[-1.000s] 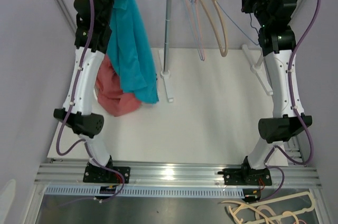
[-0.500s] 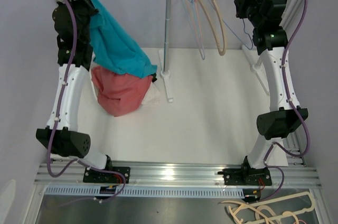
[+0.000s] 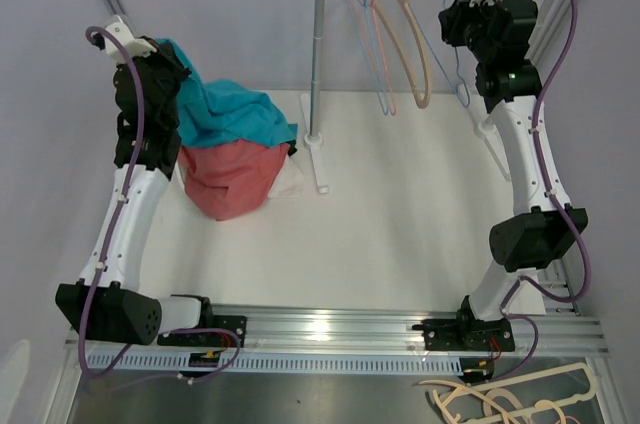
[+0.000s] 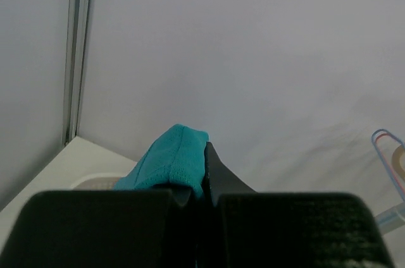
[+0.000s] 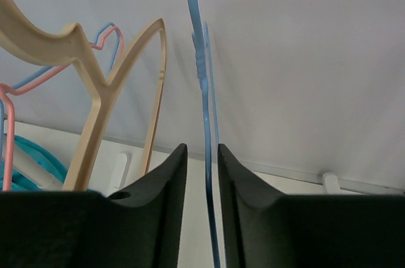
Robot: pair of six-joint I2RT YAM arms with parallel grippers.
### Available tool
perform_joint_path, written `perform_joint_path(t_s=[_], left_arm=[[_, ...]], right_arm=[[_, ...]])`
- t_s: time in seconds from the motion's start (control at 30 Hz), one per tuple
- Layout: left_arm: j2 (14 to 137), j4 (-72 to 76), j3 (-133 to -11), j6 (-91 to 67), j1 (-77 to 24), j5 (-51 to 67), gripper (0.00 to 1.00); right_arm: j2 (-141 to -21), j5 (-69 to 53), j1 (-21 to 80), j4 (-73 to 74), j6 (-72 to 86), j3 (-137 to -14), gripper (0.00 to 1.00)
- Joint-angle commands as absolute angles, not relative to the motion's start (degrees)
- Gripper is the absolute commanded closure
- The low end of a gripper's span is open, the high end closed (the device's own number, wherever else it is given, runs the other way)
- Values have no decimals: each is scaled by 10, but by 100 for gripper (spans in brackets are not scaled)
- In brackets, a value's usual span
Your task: Remove the t-shirt from the hanger
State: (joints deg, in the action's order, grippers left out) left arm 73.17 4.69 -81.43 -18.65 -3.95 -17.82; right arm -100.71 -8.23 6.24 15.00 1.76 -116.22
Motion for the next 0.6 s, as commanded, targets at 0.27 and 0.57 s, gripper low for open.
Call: perform_joint_path(t_s=[0.27, 0.57], left_arm=[[736, -50, -734, -270, -52, -220, 99], [952, -296, -911, -270, -53, -189, 99]], right_arm=[[-989, -30, 62, 165, 4, -1290, 25], [-894, -42, 69, 156, 26, -1209, 19]])
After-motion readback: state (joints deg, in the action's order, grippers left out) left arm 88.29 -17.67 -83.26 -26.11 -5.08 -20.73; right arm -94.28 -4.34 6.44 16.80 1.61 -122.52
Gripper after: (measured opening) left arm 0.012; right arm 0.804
